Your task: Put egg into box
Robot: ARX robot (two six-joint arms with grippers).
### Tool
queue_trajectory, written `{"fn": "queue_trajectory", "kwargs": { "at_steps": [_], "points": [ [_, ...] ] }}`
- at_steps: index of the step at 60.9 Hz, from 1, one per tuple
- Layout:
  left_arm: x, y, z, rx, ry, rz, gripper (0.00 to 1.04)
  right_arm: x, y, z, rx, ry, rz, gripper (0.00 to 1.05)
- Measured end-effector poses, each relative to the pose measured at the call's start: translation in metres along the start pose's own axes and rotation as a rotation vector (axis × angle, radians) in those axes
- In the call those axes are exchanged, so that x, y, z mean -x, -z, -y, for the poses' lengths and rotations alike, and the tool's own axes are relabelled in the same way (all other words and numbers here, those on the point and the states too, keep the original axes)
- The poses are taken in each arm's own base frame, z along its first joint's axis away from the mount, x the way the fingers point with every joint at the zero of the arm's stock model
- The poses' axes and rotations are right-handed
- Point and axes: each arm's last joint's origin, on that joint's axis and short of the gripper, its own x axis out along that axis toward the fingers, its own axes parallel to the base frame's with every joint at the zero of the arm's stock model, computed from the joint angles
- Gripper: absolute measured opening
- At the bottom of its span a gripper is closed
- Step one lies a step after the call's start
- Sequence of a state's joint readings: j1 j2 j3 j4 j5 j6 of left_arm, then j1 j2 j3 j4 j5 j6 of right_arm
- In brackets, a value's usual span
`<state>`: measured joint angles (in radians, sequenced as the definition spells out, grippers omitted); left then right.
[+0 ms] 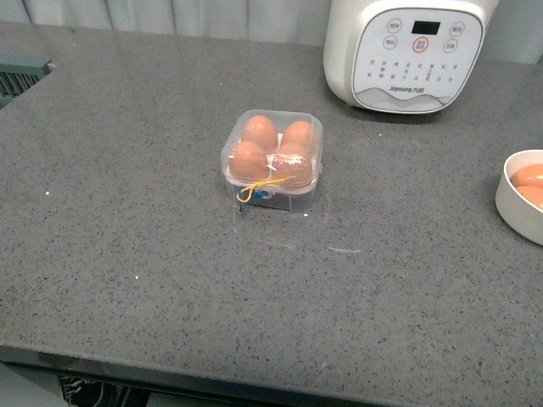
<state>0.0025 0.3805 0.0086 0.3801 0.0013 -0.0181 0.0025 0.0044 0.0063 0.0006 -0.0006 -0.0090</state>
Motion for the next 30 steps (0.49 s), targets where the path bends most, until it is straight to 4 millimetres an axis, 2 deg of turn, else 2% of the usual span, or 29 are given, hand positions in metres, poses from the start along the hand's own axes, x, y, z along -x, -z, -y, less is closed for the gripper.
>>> {"fn": "queue_trajectory", "kwargs": {
  "at_steps": [2,30],
  "points": [
    [0.001,0.000,0.000,0.002,0.000,0.002,0.04,0.000,0.000,0.000,0.000,0.000,0.000,0.95],
    [0.011,0.000,0.000,-0.010,-0.001,0.005,0.04,0.000,0.000,0.000,0.000,0.000,0.000,0.95]
  ]
}}
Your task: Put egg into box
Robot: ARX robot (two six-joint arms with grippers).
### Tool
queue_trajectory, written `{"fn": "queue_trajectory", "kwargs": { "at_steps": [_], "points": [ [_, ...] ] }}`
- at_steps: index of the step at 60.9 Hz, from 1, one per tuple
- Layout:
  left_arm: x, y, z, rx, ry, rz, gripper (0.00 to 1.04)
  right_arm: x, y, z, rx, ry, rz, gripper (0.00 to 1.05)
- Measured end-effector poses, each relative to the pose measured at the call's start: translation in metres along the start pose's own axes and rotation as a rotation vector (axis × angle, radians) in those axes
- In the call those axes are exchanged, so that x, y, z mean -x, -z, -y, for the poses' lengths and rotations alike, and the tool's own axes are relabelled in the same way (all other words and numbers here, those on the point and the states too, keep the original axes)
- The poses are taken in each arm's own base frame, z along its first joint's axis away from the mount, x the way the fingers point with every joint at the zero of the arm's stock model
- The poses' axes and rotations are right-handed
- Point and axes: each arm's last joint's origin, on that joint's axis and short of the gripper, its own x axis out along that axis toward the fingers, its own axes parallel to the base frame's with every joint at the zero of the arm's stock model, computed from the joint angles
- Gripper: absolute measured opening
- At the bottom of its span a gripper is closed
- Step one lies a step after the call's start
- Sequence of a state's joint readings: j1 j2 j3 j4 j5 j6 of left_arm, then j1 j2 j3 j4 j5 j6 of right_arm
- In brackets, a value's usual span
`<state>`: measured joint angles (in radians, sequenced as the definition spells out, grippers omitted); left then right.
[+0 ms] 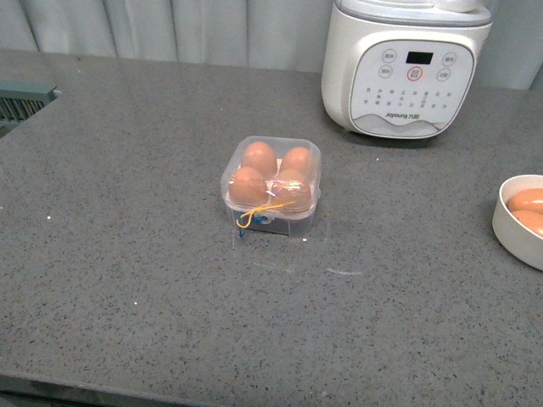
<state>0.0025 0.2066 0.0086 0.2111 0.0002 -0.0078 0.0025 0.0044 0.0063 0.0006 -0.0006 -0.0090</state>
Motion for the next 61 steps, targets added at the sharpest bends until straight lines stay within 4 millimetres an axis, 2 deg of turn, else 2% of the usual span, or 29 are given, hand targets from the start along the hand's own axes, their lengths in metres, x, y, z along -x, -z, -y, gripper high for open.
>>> {"fn": "queue_trajectory", "kwargs": {
  "at_steps": [8,15,39,61],
  "points": [
    [0.002,0.000,0.000,0.000,0.000,-0.001,0.04,0.000,0.000,0.000,0.000,0.000,0.000,0.95],
    [0.012,0.003,0.000,-0.001,0.000,-0.014,0.04,0.000,0.000,0.000,0.000,0.001,0.000,0.95],
    [0.013,0.003,0.000,0.000,0.000,-0.006,0.04,0.000,0.000,0.000,0.000,0.000,0.000,0.95],
    [0.013,0.003,0.000,0.000,0.000,-0.006,0.66,0.000,0.000,0.000,0.000,0.000,0.000,0.95]
  ]
}}
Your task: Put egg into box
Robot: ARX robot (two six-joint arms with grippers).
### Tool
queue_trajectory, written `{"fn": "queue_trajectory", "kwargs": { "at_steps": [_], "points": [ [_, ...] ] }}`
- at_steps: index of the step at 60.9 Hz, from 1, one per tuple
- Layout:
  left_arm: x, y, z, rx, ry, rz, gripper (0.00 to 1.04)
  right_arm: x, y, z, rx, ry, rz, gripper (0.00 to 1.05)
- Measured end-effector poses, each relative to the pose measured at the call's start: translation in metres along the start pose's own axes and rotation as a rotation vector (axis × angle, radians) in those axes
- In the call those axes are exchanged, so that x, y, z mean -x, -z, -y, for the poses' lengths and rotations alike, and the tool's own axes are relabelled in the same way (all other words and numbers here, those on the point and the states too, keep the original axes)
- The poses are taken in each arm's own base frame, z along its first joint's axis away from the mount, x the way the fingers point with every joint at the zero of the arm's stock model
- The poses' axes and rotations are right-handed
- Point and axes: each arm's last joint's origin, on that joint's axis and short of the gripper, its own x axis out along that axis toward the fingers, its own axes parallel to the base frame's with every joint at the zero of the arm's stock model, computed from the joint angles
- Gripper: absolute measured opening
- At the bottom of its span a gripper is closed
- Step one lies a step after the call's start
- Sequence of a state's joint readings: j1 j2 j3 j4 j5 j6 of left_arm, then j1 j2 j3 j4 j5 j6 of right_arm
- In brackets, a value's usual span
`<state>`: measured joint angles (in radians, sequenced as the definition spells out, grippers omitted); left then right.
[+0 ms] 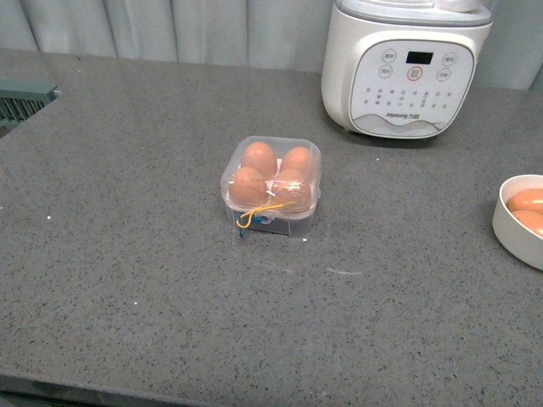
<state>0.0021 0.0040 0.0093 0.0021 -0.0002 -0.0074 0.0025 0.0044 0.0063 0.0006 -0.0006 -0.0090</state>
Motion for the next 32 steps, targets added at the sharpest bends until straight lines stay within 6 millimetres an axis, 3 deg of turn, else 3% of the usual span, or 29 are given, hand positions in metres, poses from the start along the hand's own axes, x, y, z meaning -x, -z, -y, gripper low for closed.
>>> {"fn": "queue_trajectory", "kwargs": {
  "at_steps": [11,32],
  "points": [
    [0.0000,0.0000,0.0000,0.000,0.000,0.000,1.00,0.0000,0.0000,0.0000,0.000,0.000,0.000,0.95],
    [0.0000,0.0000,0.0000,-0.003,0.000,0.000,0.98,0.0000,0.0000,0.0000,0.000,0.000,0.000,0.95]
  ]
}}
